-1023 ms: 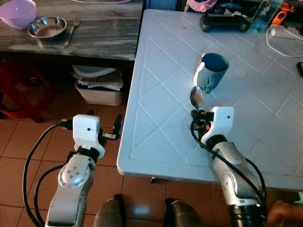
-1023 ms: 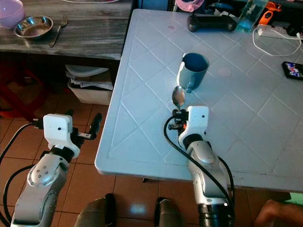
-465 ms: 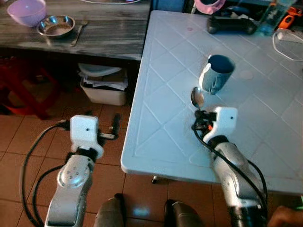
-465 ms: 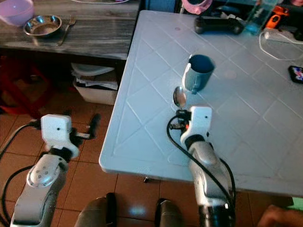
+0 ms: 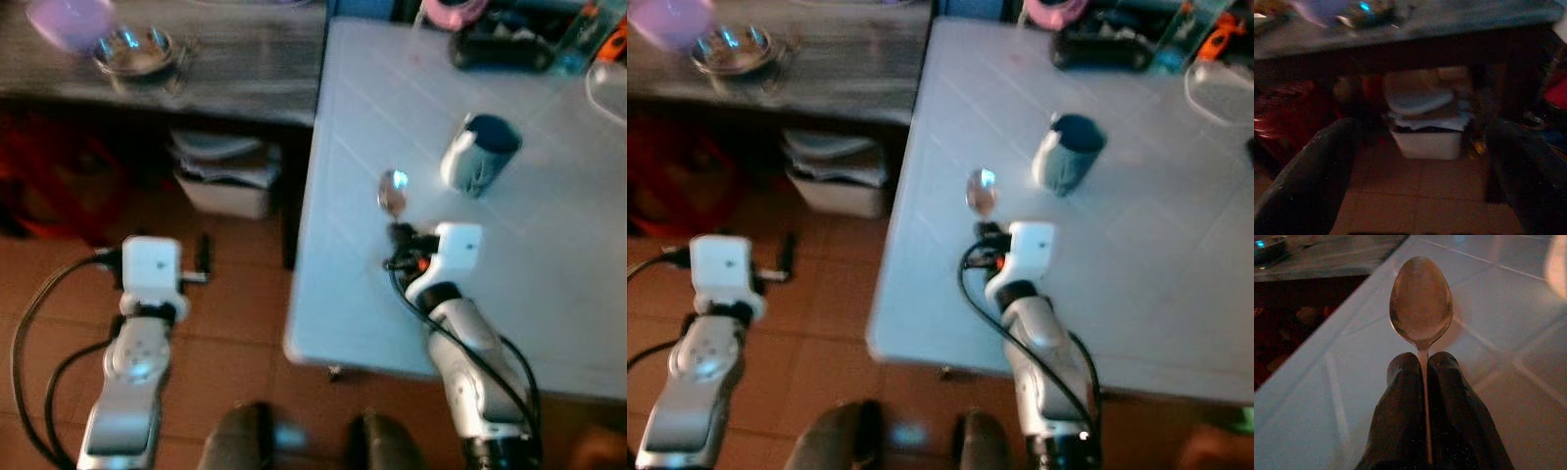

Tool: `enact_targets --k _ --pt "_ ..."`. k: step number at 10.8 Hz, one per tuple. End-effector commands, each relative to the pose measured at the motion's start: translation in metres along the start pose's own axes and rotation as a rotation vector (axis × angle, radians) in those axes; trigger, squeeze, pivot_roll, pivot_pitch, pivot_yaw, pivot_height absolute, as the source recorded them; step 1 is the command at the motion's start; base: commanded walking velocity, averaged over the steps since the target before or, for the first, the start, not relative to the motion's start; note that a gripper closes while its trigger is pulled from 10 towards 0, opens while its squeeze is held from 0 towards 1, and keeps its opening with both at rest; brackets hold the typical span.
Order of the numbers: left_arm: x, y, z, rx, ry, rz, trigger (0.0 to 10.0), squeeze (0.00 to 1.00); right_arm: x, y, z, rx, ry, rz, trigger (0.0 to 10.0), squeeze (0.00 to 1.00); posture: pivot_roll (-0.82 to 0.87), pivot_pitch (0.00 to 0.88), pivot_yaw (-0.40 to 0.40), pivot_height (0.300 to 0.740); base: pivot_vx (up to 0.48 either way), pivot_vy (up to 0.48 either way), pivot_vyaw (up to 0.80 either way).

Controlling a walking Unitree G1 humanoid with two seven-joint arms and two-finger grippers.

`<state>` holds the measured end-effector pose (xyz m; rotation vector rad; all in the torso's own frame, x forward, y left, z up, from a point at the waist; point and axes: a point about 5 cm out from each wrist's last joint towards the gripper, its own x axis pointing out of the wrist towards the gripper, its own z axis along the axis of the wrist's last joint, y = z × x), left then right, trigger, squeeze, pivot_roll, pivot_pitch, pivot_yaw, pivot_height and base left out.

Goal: Setting the table

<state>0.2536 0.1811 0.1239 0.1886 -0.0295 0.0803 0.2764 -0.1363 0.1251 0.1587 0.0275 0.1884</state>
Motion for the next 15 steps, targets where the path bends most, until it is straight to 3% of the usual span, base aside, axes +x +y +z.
enact_targets --k 1,5,10,15 --pt "-0.002 -0.003 -0.007 0.000 0.025 0.002 10.0 0.00 -0.005 -0.009 0.002 -0.016 -0.014 -0.038 0.0 0.00 0.01 0.182 -0.011 0.740 0.000 0.480 0.00" --pt "0.012 -0.009 0.001 0.000 -0.032 -0.014 10.0 0.00 0.001 -0.013 0.014 -0.075 -0.086 -0.072 0.0 0.00 -0.01 0.149 -0.003 0.740 0.000 0.480 0.00" --pt "0.014 -0.014 0.003 0.006 -0.063 -0.033 10.0 0.00 0.004 -0.014 0.019 -0.112 -0.121 -0.084 0.0 0.00 -0.01 0.145 -0.005 0.740 0.000 0.451 0.00" --pt "0.014 -0.021 0.006 -0.007 -0.085 -0.066 10.0 0.00 0.004 -0.015 0.019 -0.121 -0.125 -0.091 0.0 0.00 -0.02 0.147 -0.001 0.740 0.423 0.129 0.00"
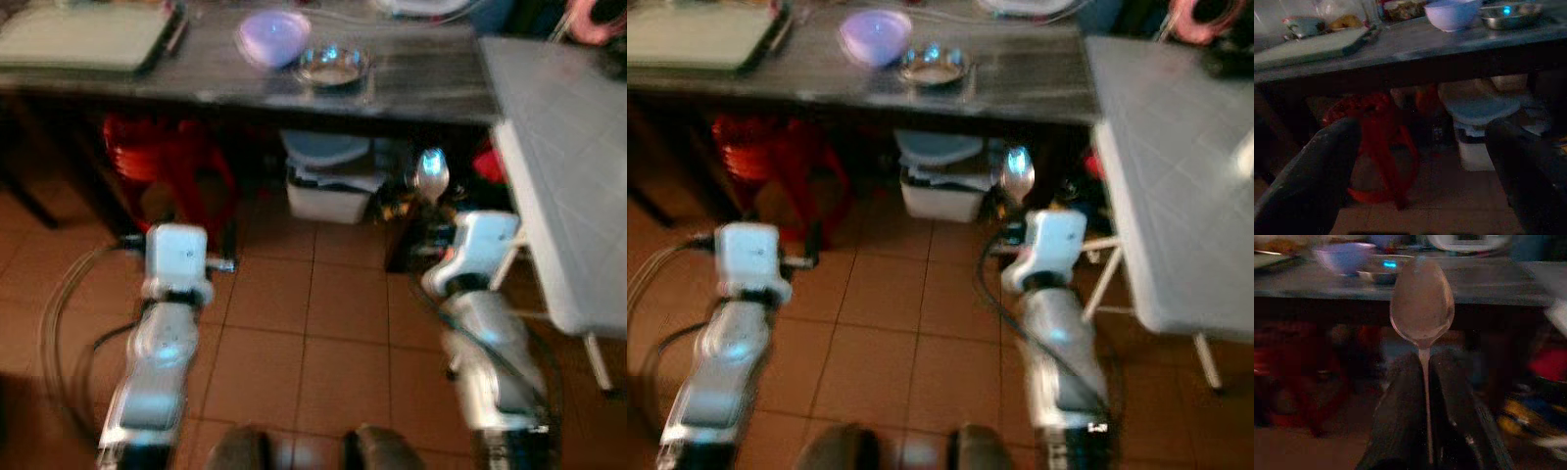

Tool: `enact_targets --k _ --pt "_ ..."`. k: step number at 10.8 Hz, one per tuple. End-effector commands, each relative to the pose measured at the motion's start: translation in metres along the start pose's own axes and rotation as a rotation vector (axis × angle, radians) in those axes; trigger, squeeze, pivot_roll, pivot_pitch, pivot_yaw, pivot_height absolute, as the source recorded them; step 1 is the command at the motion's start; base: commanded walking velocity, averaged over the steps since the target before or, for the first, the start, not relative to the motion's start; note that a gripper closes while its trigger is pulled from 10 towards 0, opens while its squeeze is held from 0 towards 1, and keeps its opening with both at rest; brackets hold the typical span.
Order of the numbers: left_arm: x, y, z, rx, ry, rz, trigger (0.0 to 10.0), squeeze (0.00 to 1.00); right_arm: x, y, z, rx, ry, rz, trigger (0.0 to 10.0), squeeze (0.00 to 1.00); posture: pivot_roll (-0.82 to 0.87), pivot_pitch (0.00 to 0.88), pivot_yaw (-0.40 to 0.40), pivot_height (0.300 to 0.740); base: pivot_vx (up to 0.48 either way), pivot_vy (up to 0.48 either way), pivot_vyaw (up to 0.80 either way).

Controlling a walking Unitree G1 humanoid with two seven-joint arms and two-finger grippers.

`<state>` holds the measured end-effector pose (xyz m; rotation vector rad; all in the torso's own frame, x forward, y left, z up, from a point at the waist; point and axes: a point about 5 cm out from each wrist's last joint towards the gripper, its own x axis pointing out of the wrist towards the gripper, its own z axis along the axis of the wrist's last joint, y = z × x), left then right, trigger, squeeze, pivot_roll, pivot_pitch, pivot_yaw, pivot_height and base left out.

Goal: Setting the table

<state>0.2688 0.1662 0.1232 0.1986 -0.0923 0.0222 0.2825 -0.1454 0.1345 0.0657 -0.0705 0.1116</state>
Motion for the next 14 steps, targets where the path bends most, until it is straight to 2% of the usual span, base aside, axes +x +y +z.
enact_targets --k 1,7,8,9,11,13,14 --pt "0.000 -0.006 0.005 -0.020 -0.019 -0.019 10.0 0.00 0.001 -0.007 0.007 -0.022 -0.029 -0.021 0.0 0.00 -0.02 0.147 0.000 0.740 0.480 0.000 0.00" --pt "-0.005 -0.019 0.007 -0.067 -0.028 -0.100 10.0 0.00 0.001 -0.012 0.001 -0.035 -0.007 -0.050 0.0 0.00 -0.01 0.152 0.002 0.740 0.450 0.000 0.00" --pt "-0.007 -0.023 0.008 -0.093 -0.032 -0.129 10.0 0.00 0.001 -0.012 0.001 -0.033 -0.005 -0.060 4.8 0.00 -0.01 0.152 0.002 0.740 0.337 -0.337 0.00" --pt "-0.008 -0.025 0.009 -0.097 -0.033 -0.155 10.0 0.00 0.001 -0.013 0.000 -0.030 0.003 -0.066 10.0 0.00 -0.01 0.154 0.003 0.740 0.292 -0.379 0.00" --pt "-0.010 -0.025 0.009 -0.112 -0.032 -0.169 10.0 0.00 0.002 -0.013 -0.002 -0.022 0.018 -0.078 10.0 0.00 -0.01 0.154 0.005 0.740 0.281 -0.386 0.00" --pt "-0.011 -0.024 0.009 -0.119 -0.030 -0.173 10.0 0.00 0.002 -0.013 -0.002 -0.029 0.009 -0.076 10.0 0.00 -0.01 0.156 0.005 0.740 0.302 -0.369 -0.68" --pt "-0.011 -0.023 0.009 -0.115 -0.028 -0.165 10.0 0.00 0.003 -0.013 -0.001 -0.029 0.004 -0.078 10.0 0.00 -0.01 0.157 0.005 0.740 0.330 -0.345 0.00"
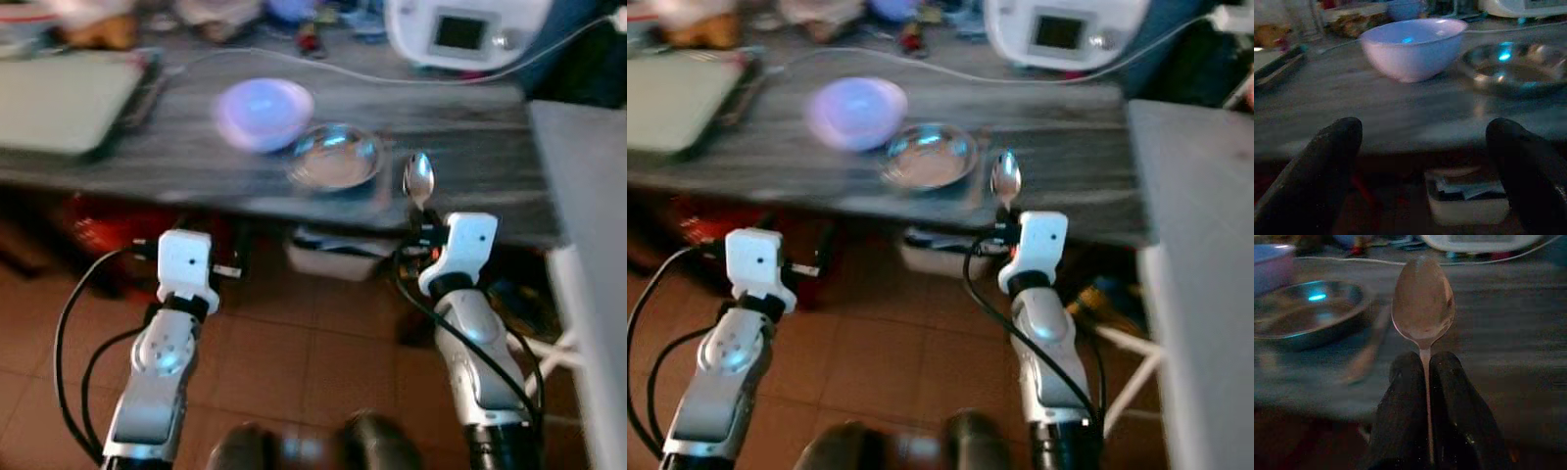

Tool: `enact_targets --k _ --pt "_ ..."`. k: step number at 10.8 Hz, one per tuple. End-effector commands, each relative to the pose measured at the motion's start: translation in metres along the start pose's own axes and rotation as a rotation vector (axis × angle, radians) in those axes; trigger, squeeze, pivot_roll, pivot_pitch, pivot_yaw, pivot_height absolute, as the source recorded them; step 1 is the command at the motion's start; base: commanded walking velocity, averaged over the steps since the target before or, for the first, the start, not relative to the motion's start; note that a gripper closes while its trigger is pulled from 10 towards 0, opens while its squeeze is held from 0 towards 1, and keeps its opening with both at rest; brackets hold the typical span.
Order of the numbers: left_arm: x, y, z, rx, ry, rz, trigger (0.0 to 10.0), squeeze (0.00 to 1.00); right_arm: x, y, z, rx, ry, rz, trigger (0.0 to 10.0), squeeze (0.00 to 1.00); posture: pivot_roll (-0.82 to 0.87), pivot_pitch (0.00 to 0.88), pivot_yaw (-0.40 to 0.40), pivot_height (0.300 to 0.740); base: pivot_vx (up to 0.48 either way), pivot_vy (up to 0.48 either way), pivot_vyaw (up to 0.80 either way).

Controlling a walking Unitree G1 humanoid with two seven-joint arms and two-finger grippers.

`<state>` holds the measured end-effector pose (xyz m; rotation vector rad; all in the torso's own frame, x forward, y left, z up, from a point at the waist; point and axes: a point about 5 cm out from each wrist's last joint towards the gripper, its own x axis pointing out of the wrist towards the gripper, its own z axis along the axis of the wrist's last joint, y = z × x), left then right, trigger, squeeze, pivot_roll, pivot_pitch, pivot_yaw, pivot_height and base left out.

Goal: Setting the table

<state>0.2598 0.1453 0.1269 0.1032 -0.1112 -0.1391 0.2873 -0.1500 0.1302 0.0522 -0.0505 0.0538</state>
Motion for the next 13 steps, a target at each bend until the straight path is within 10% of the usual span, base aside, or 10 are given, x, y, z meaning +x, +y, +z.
enact_targets --k 1,9,13 --pt "-0.001 -0.003 0.000 -0.016 0.005 -0.004 10.0 0.00 -0.001 -0.007 0.004 -0.018 -0.017 -0.020 10.0 0.00 -0.01 0.157 0.005 0.740 0.401 -0.262 0.00" --pt "-0.009 0.018 -0.002 0.021 0.062 0.069 10.0 0.00 0.031 -0.007 -0.004 0.185 0.065 -0.172 10.0 0.00 0.04 0.217 0.022 0.740 0.000 0.000 0.00" --pt "-0.012 0.016 0.000 0.026 0.067 0.075 10.0 0.00 0.027 -0.003 0.004 0.111 0.006 -0.156 10.0 0.00 0.04 0.230 0.016 0.740 0.213 0.397 -0.16"
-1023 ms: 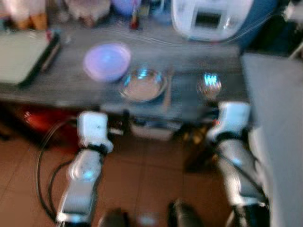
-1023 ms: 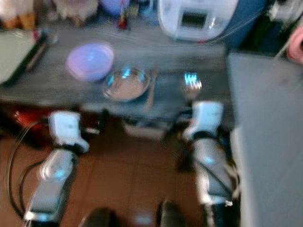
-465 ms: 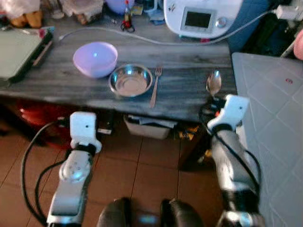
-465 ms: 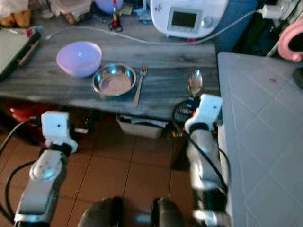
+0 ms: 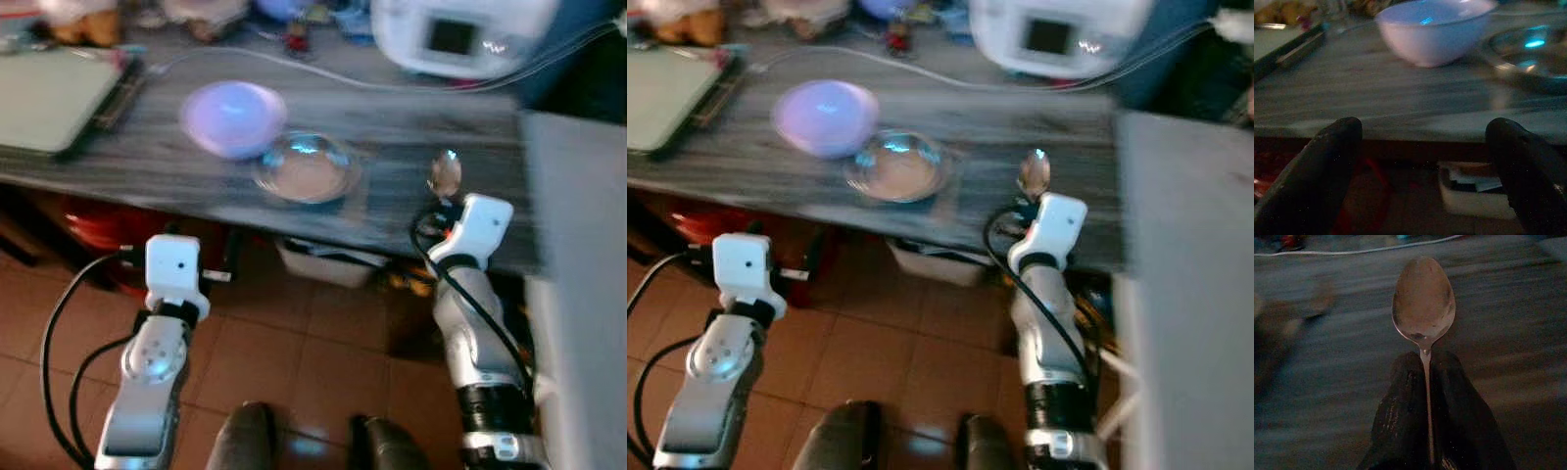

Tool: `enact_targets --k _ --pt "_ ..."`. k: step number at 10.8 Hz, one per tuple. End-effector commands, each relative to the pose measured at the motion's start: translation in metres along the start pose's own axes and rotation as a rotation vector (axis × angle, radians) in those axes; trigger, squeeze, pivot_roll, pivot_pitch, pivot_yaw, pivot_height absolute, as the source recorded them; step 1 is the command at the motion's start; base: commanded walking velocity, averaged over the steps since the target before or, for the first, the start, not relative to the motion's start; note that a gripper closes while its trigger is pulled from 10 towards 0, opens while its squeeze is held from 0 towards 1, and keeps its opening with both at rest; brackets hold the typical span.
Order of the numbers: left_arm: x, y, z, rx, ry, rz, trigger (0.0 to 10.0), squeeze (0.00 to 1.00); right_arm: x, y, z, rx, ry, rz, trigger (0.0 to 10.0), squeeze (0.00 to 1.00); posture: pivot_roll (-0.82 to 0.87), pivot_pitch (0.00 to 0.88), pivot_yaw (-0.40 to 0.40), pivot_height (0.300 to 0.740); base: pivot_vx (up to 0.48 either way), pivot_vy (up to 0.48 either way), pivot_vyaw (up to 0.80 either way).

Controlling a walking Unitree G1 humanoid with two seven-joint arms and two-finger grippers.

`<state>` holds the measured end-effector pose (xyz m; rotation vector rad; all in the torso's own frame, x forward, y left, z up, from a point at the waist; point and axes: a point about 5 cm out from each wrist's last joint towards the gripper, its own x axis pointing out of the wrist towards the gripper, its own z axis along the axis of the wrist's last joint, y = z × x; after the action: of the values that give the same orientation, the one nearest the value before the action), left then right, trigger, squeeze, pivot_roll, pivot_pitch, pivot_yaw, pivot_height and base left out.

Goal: Setting the table

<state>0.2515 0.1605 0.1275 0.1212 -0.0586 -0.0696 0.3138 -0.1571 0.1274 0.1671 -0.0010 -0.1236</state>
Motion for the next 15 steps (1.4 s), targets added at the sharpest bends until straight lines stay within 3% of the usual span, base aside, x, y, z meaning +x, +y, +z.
enact_targets --k 1,4,7,15 --pt "-0.002 0.001 -0.001 0.000 0.010 0.004 10.0 0.00 -0.003 0.003 0.008 -0.008 -0.045 0.009 10.0 0.00 0.03 0.222 0.015 0.740 0.304 0.371 0.00" --pt "-0.003 -0.007 0.000 -0.056 0.010 -0.014 10.0 0.00 -0.008 -0.009 0.010 -0.034 -0.068 -0.066 10.0 0.00 0.02 0.206 0.013 0.740 0.109 0.117 -0.27" --pt "-0.006 -0.007 0.000 -0.056 0.006 -0.015 10.0 0.00 -0.008 -0.011 0.009 -0.040 -0.061 -0.069 10.0 0.00 0.02 0.211 0.009 0.740 0.000 0.000 0.00" --pt "-0.005 -0.005 0.000 -0.046 0.015 -0.010 10.0 0.00 0.007 0.022 -0.011 0.136 0.098 -0.028 10.0 0.00 0.04 0.220 0.008 0.740 0.000 0.000 0.00"
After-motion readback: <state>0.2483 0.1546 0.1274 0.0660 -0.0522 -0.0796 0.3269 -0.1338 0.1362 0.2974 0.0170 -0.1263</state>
